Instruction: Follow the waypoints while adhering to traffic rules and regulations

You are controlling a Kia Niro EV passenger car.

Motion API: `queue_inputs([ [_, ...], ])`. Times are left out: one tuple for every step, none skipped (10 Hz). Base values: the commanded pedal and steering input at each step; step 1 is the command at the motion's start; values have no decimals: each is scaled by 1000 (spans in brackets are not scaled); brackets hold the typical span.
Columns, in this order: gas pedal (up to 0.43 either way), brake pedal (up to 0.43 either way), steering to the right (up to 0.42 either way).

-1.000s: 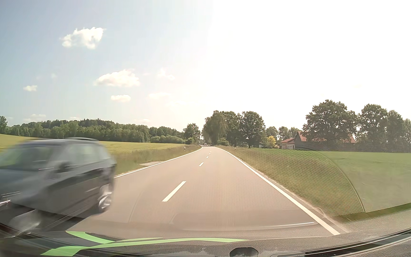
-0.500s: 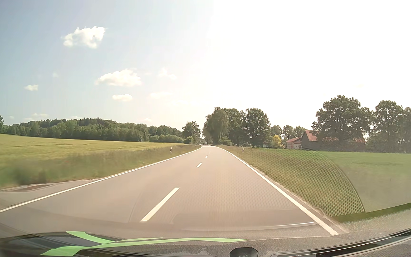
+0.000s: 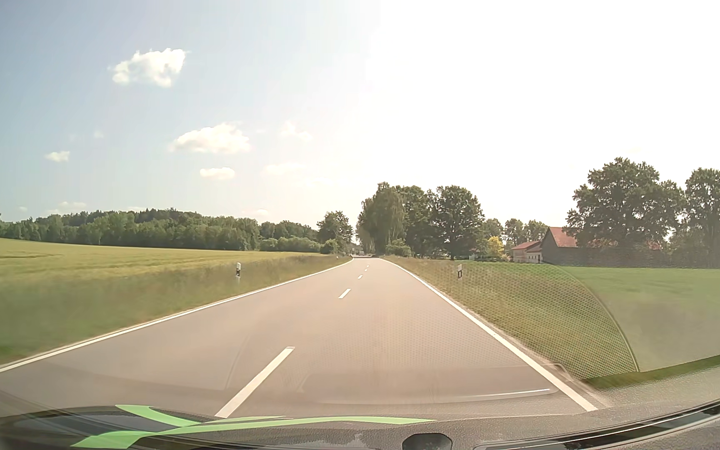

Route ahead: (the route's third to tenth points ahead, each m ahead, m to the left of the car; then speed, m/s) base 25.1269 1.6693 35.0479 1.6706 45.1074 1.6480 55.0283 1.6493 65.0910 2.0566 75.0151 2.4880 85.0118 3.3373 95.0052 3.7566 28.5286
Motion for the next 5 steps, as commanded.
queue_inputs([
  [177,0,-5],
  [150,0,-6],
  [150,0,-6],
  [150,0,-5],
  [150,0,-5],
])
